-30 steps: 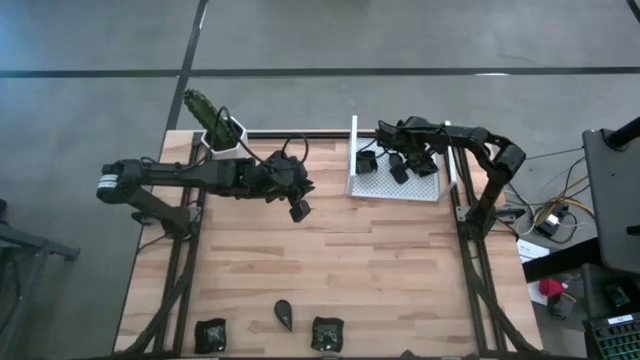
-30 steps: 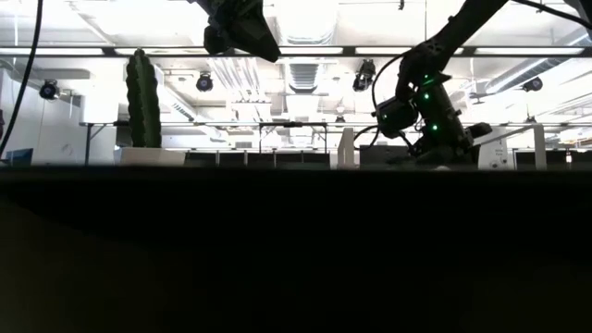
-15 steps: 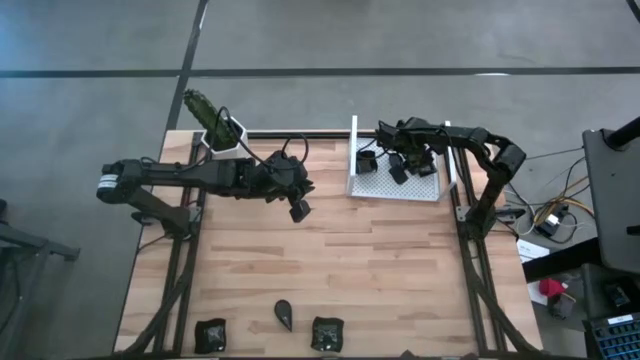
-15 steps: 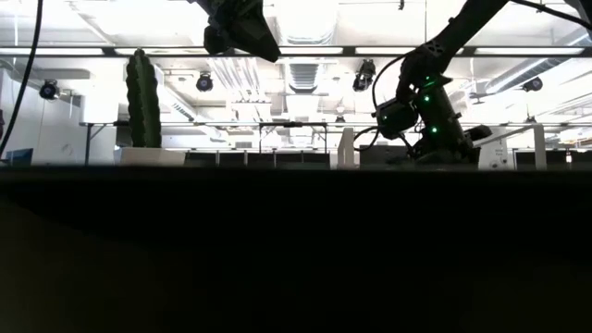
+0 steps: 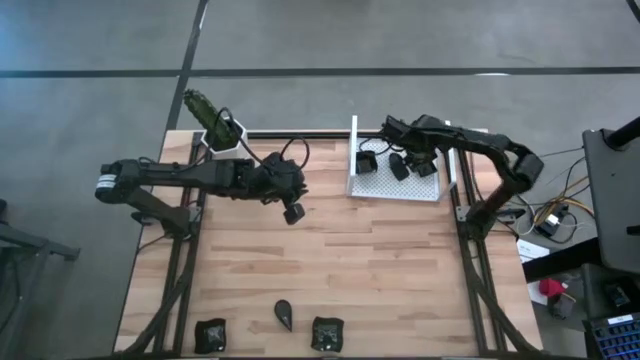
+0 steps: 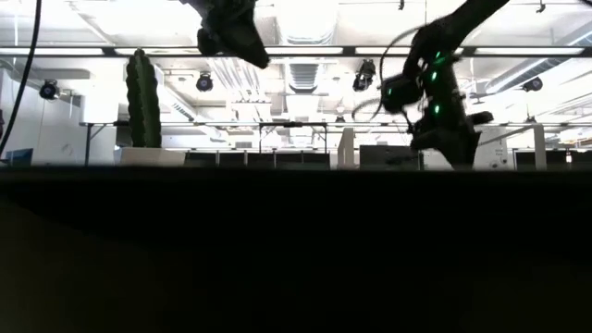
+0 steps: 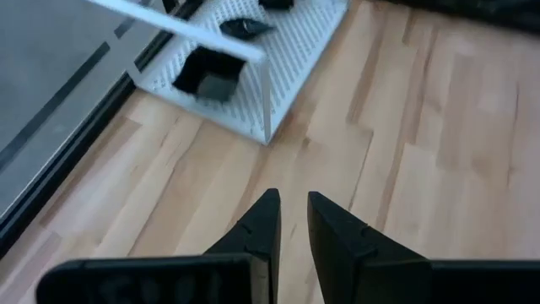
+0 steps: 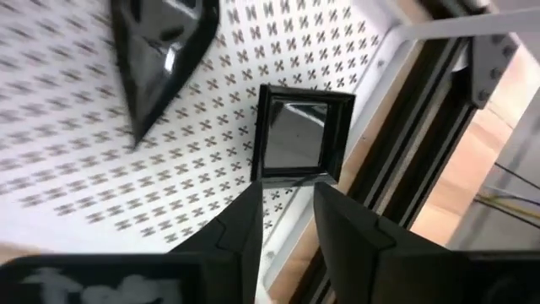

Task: Pick & Place Mini shaped plates
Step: Stack the black distorted square plate on top of the other black distorted square plates on the shelf

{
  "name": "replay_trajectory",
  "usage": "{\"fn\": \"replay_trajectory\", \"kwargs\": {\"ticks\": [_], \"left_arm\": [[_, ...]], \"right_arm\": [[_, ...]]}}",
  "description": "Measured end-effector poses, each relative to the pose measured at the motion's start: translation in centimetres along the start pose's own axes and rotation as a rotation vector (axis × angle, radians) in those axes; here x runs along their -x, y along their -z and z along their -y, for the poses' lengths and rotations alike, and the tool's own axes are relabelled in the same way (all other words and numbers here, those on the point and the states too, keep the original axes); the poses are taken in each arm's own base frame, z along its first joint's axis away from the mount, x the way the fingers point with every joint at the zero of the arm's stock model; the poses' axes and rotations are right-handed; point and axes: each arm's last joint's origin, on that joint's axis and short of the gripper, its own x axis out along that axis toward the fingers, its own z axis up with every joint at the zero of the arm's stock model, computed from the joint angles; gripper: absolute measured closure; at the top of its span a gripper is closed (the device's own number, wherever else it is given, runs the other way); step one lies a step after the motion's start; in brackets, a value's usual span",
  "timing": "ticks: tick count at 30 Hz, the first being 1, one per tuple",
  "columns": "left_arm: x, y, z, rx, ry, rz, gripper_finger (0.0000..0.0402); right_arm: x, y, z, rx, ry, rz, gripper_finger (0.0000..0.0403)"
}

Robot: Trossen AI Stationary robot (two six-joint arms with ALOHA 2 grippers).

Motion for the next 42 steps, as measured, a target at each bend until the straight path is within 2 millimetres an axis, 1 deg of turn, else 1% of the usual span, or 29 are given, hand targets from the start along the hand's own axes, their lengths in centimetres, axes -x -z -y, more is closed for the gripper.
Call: {"fn": "replay_trajectory", "kwargs": {"ticks": [4,8,11,14,19,22,26,30,34,37,42], "left_arm": [[1.0,1.0,0.5,-0.056,0.009,-0.073,0.0347],[2.0,2.3,1.5,-0.093,0.031,-0.14,0.0347],[2.7,3.9,2.6,-0.095,0.088,-0.181,0.0347],[3.2,5.8,3.9,-0.096,0.161,-0.253,0.0347],[4.8,8.9,6.6,-0.074,0.275,-0.36,0.0347],[6.1,10.8,8.1,-0.063,0.296,-0.425,0.0347],[8.0,13.5,10.0,-0.058,0.334,-0.51,0.0347],[9.9,16.3,11.3,-0.031,0.36,-0.588,0.0347],[11.3,19.1,12.0,-0.012,0.37,-0.689,0.0347],[11.8,21.0,12.3,-0.01,0.392,-0.762,0.0347],[11.5,23.9,13.0,-0.005,0.505,-0.841,0.0347]], "right_arm": [[3.2,1.7,0.4,-0.012,-0.083,0.133,0.0315],[6.5,3.8,0.3,-0.006,-0.184,0.29,0.033],[8.8,5.7,-0.1,0.028,-0.277,0.418,0.0339],[10.7,7.5,-0.4,0.072,-0.367,0.522,0.0347],[13.0,10.3,-0.4,0.148,-0.494,0.648,0.0351],[13.9,11.6,-0.3,0.185,-0.552,0.696,0.0349],[14.6,12.7,-0.2,0.221,-0.597,0.727,0.035],[14.7,13.0,-0.4,0.236,-0.607,0.732,0.035],[14.6,12.8,-0.7,0.239,-0.6,0.725,0.0349],[14.4,12.6,-1.1,0.248,-0.59,0.718,0.0349],[14.2,12.4,-1.5,0.253,-0.578,0.707,0.0349]]}}
